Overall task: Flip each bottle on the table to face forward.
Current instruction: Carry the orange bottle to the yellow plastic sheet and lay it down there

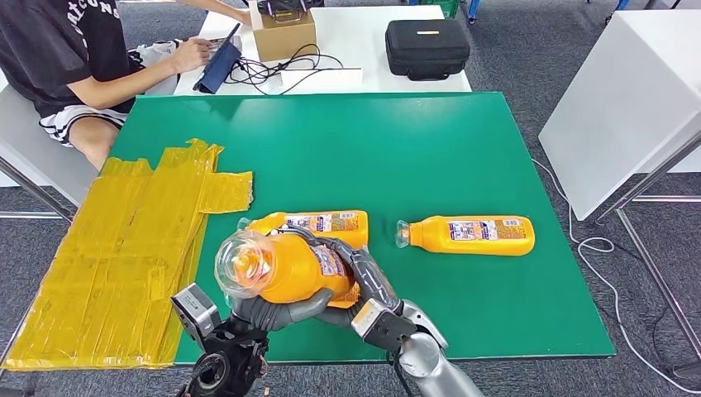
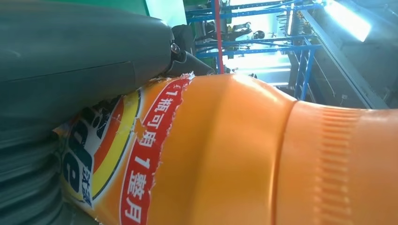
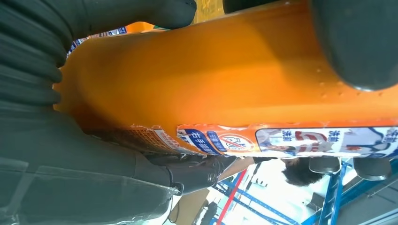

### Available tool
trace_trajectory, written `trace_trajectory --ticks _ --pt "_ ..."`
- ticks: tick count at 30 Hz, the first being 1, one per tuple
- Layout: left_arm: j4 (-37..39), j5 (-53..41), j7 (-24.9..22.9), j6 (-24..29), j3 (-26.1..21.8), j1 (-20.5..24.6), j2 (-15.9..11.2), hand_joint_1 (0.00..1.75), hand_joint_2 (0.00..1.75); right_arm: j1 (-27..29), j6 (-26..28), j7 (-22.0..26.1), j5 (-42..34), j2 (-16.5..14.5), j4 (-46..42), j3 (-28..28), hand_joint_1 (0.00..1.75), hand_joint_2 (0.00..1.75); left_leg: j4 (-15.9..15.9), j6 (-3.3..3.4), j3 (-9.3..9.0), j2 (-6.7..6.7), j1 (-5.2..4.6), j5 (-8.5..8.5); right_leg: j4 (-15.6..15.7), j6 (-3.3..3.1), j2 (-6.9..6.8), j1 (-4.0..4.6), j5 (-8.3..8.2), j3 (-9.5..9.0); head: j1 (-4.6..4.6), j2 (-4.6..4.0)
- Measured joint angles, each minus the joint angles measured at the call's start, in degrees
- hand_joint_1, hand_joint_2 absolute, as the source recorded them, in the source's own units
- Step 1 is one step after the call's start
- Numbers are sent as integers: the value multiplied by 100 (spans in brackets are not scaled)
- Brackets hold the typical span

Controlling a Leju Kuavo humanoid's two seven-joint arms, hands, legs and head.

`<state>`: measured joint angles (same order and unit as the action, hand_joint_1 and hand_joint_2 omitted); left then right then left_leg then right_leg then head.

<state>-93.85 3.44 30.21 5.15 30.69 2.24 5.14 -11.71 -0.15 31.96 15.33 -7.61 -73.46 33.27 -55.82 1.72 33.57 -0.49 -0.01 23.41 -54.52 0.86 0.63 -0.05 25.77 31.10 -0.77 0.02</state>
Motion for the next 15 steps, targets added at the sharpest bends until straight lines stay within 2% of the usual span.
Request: trace_trajectory --ticks 5,7,9,12,15 --pt "-3 -12 20 31 4 -4 0 175 175 56 84 -11 19 14 -71 0 175 175 0 0 0 0 0 0 0 0 0 1 0 0 0 0" --pt "-17 -180 81 147 4 -7 0 175 175 72 137 -14 47 18 -110 0 89 175 0 0 0 0 0 0 0 0 0 0 0 0 0 0" --pt "-47 -624 177 525 2 -13 1 175 175 84 218 -8 108 18 -169 0 1 175 0 0 0 1 0 0 0 0 1 0 0 1 0 0" --pt "-138 -1370 239 1363 -124 19 -3 175 175 152 443 44 199 27 -340 -14 0 175 0 0 -1 0 0 0 0 0 0 1 0 1 0 0" --pt "-262 -2033 180 2020 -506 131 -55 175 175 316 668 119 199 98 -628 -75 0 175 0 -1 0 -1 1 -1 -1 0 0 2 0 0 -1 0"
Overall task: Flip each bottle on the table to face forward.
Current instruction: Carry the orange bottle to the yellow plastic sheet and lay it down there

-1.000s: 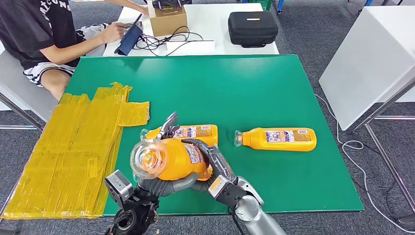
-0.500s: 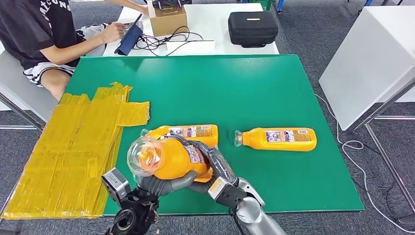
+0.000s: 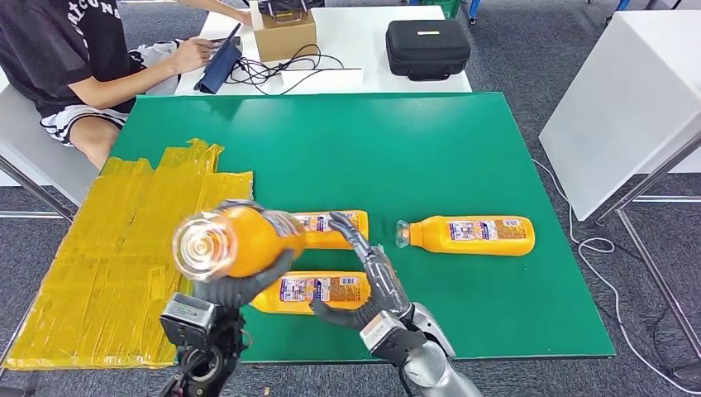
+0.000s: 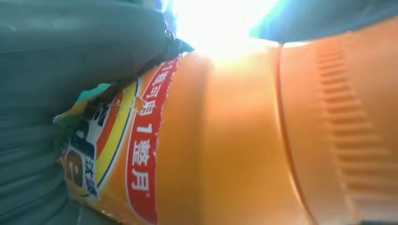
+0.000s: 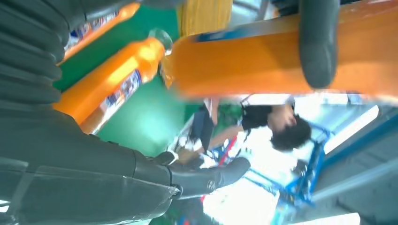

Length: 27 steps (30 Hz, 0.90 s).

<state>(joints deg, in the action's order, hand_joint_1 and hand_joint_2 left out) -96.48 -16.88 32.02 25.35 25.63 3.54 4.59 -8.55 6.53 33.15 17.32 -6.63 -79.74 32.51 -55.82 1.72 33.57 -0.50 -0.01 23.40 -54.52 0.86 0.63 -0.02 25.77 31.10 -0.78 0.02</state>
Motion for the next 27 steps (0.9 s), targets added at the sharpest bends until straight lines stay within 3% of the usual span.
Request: trace_trajectory --ticks 6,10,12,17,22,27 --pt "-160 -1041 -241 625 -544 183 -136 175 175 233 150 65 -83 157 -569 -100 0 175 0 0 0 1 1 0 0 0 1 0 0 0 1 0" --pt "-161 -3132 -1007 1292 -870 288 -206 175 175 324 206 211 -278 242 -788 -134 0 175 0 0 1 1 1 0 0 0 0 -1 0 0 1 0" --pt "-129 -4134 -1497 1338 -1072 393 -264 175 175 352 224 275 -373 280 -864 -159 0 175 0 0 0 2 1 0 0 0 1 -1 0 1 1 0" --pt "333 -6289 -3074 494 -1433 1016 -638 175 175 380 237 351 -590 350 -1016 -208 0 175 0 -9 -2 -1 2 -9 -1 -2 0 3 -3 -1 2 0" --pt "1169 -7216 -4484 -551 -1486 1789 -1193 175 175 347 150 352 -729 380 -1084 -232 0 175 0 -18 -3 4 10 -16 -5 -4 5 13 -6 0 3 0" --pt "1789 -7283 -4812 -923 -1405 2236 -1599 175 175 313 146 350 -764 388 -1105 -244 0 175 0 -18 0 0 13 -16 -5 -4 4 14 -4 2 3 0"
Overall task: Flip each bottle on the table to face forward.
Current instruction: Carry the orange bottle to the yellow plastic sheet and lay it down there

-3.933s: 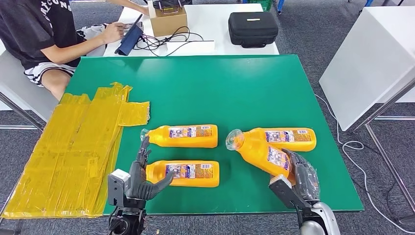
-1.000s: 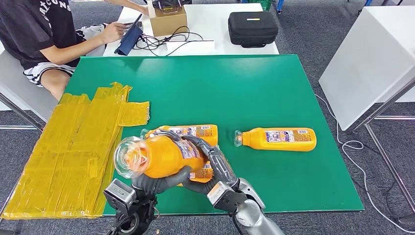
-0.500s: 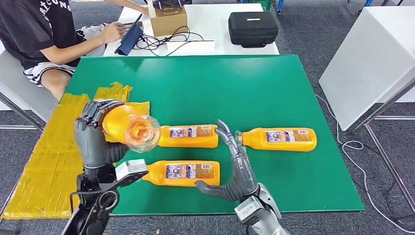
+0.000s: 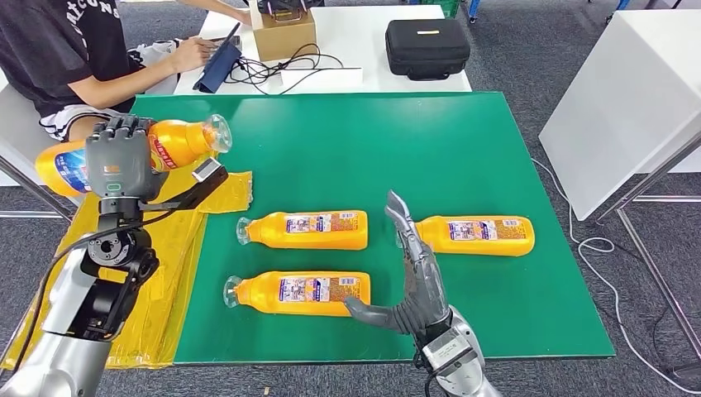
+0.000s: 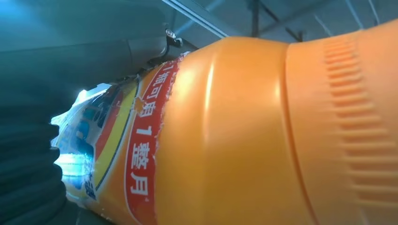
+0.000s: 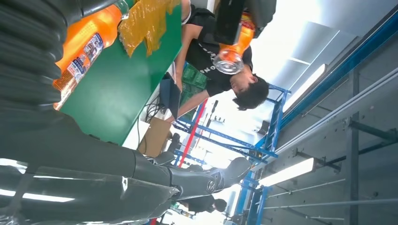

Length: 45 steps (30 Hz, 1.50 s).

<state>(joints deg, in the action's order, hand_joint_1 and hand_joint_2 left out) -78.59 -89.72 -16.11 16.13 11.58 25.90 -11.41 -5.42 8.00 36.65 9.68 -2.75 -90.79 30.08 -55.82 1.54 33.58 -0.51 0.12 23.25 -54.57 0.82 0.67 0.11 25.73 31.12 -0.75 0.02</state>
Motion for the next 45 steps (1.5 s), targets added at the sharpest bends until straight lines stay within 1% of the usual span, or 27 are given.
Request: trace_trajectory --ticks 2,4,7,9,13,18,25,35,36,37,39,40,41,44,45 --pt "229 -14 -41 -360 9 114 -53 175 175 -22 1 -4 -31 3 1 2 0 175 0 0 4 0 1 1 0 0 0 -1 0 1 1 0" --pt "559 -20 -185 -585 9 241 -94 175 175 -38 15 -8 -76 8 2 3 0 175 1 0 6 4 0 1 0 0 2 -1 0 3 1 0" --pt "1079 -20 -482 -610 9 429 -187 175 175 -47 52 -8 -112 17 12 3 0 175 0 0 6 5 0 1 1 0 3 -2 0 4 1 0" --pt "1374 -20 -563 -649 -6 514 -237 175 175 -53 58 -9 -120 18 31 5 0 175 0 0 6 2 0 1 1 0 1 -3 0 3 1 0" --pt "2105 -21 -364 -876 -148 666 -262 175 175 -101 64 -33 -152 9 120 15 0 175 0 0 6 4 0 0 0 0 1 -1 0 4 0 0" --pt "2899 -25 -69 -1046 -320 762 -203 175 175 -161 68 -50 -175 -5 234 20 0 175 0 -1 6 4 0 0 1 0 1 -2 0 5 1 0" --pt "3484 -25 42 -1056 -459 767 -55 175 175 -166 68 -58 -188 -5 344 20 0 175 0 0 8 3 -1 1 1 0 1 -3 0 6 1 0" --pt "3759 2 129 -1050 -565 801 93 175 175 -165 81 -62 -191 -9 383 21 0 175 -1 0 7 3 -1 0 1 0 0 -2 0 6 1 0" --pt "3789 16 163 -1042 -579 812 112 166 175 -165 91 -66 -192 -13 384 20 0 175 -1 0 8 3 -1 1 1 0 0 -2 0 6 1 0" --pt "3821 34 192 -1024 -594 821 136 125 175 -165 100 -70 -194 -18 385 20 0 175 -1 0 8 3 -1 1 1 0 0 -2 0 6 1 0" --pt "3875 69 229 -968 -619 824 194 38 175 -161 113 -77 -195 -27 385 20 0 175 -1 0 8 3 -1 1 1 0 0 -2 0 6 0 0" --pt "3897 88 251 -938 -635 822 227 3 175 -158 116 -79 -195 -30 386 20 0 175 -1 0 8 3 -1 1 1 0 0 -2 0 6 0 0" --pt "3917 111 279 -911 -654 821 258 0 175 -154 119 -80 -194 -31 386 19 0 175 -1 0 8 3 -1 1 1 0 0 -2 0 6 0 0" --pt "3981 189 372 -894 -719 832 352 0 175 -148 124 -95 -183 -32 386 17 0 175 -1 0 8 3 -1 1 1 0 0 -3 0 6 1 0" --pt "4005 205 391 -918 -737 841 383 0 131 -149 125 -103 -179 -32 386 17 0 175 -1 0 8 3 -1 1 1 0 0 -3 0 6 1 0"
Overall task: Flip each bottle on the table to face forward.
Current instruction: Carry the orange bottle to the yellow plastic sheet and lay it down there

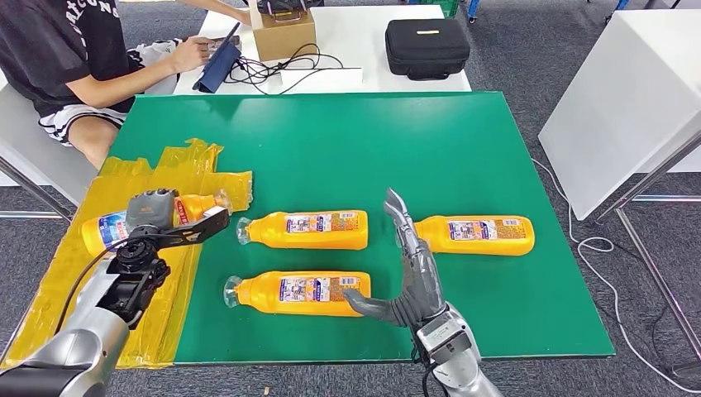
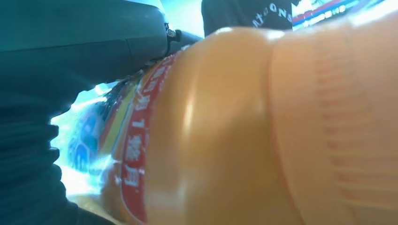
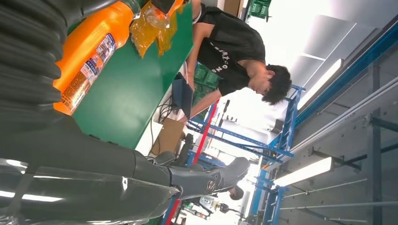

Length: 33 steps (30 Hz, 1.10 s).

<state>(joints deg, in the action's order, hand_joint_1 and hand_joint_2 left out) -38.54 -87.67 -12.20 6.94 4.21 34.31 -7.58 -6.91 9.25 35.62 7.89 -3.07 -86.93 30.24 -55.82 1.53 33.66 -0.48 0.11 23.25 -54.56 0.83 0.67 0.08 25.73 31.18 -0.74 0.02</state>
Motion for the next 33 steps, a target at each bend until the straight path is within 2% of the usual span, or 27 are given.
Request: trace_trajectory --ticks 3,12,19,23,28,33 --pt "72 39 20 -97 -32 37 70 0 0 -4 2 -26 -2 -14 3 -10 0 175 0 0 0 0 0 0 0 0 0 0 0 -1 0 0" --pt "254 414 373 -284 -194 78 196 0 0 -4 37 -60 -39 -57 16 -66 0 175 0 0 0 0 0 0 0 0 0 1 0 0 -1 0" --pt "296 978 1039 -460 -228 81 363 0 0 0 103 -60 -113 -67 26 -134 0 175 0 0 0 -1 0 0 0 0 0 -1 0 -1 -1 0" --pt "294 1206 1224 -486 -226 89 460 0 0 1 137 -60 -130 -66 36 -156 0 175 -1 0 -1 0 -1 0 0 0 0 -2 0 -1 -1 0" --pt "43 2451 2085 -563 -225 15 580 0 0 57 425 -29 -56 -56 36 -187 0 175 -2 0 -1 -4 -1 0 0 1 -1 -3 0 -2 -1 0" --pt "-1139 3993 2501 -610 -97 -517 599 0 0 238 1109 110 433 -23 10 -301 0 175 -1 1 0 2 -2 3 1 1 5 -3 0 0 -1 0"
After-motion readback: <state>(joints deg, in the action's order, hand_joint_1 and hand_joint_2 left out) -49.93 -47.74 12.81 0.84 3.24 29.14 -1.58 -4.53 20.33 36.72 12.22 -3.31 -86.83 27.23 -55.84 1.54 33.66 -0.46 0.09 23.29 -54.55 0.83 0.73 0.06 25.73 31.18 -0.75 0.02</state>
